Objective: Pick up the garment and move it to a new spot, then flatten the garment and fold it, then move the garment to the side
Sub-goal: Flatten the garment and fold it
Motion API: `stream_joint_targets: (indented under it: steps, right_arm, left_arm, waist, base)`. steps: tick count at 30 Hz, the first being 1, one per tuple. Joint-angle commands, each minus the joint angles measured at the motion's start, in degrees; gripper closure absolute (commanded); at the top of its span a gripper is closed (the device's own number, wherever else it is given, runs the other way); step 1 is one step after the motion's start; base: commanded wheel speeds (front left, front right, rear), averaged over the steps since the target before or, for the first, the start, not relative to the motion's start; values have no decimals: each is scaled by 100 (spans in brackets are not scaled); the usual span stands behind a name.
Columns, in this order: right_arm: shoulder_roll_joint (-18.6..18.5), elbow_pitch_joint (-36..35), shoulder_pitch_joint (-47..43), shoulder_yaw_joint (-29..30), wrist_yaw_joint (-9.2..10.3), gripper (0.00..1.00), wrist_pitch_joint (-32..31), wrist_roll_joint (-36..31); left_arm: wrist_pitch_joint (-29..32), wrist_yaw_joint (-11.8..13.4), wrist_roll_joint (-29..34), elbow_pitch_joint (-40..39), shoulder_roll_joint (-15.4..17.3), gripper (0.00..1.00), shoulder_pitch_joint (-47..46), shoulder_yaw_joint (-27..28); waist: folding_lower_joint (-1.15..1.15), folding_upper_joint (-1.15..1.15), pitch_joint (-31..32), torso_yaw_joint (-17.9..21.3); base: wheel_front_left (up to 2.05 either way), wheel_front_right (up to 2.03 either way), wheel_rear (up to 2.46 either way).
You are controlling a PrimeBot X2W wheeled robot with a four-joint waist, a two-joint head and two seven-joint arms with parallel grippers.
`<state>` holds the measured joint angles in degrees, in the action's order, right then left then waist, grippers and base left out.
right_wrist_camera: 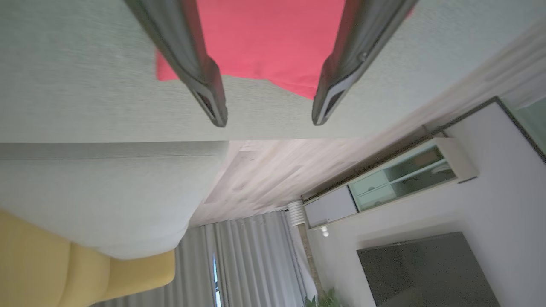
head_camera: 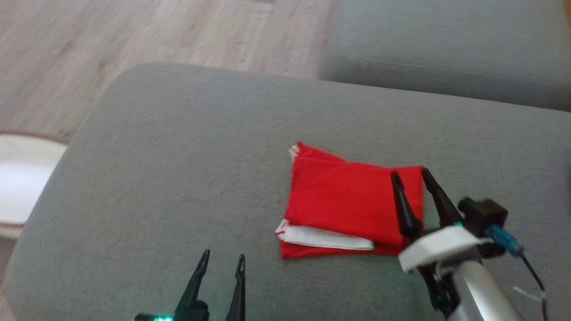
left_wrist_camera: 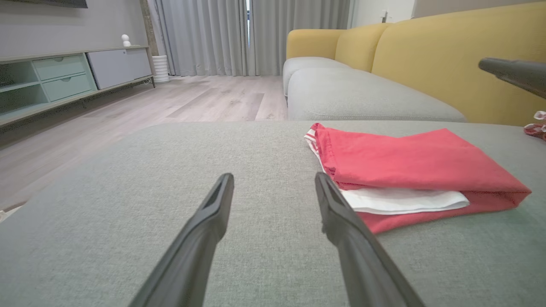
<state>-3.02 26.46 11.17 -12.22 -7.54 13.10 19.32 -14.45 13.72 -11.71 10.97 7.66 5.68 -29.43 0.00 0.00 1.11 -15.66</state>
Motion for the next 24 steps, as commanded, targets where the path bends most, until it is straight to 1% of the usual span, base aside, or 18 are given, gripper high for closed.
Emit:
stream_joint_targets:
  steps: [1,5,7,11,17,24]
  right_arm:
    - [-33,-222,50,-91,5,0,81,-77]
    - [-147,-571,-426,273,5,0,177,-359]
    - [-219,-900,-713,435,5,0,185,-479]
    - [-225,-1306,-1425,691,5,0,187,-577]
    - [-143,-1546,-2150,682,5,0,189,-677]
    - [-56,-1610,-2269,628,5,0,189,-703]
  left_arm:
    - [-55,36,-17,-184,-78,0,-142,201]
    - [-55,24,-121,-218,-135,0,-83,352]
    - [-55,15,-145,-277,-157,0,-58,431]
    - [-55,-12,-77,-452,-169,0,31,554]
    - [-55,-155,22,-630,-201,0,269,650]
    - [-55,-268,61,-534,-252,0,445,761]
  waist:
    - [0,0,135,226]
    - [0,0,262,448]
    - [0,0,328,525]
    - [0,0,446,629]
    - [0,0,543,745]
    - [0,0,589,858]
  base:
    - [0,0,0]
    - [0,0,0]
    - [0,0,0]
    - [0,0,0]
    - [0,0,0]
    - [0,0,0]
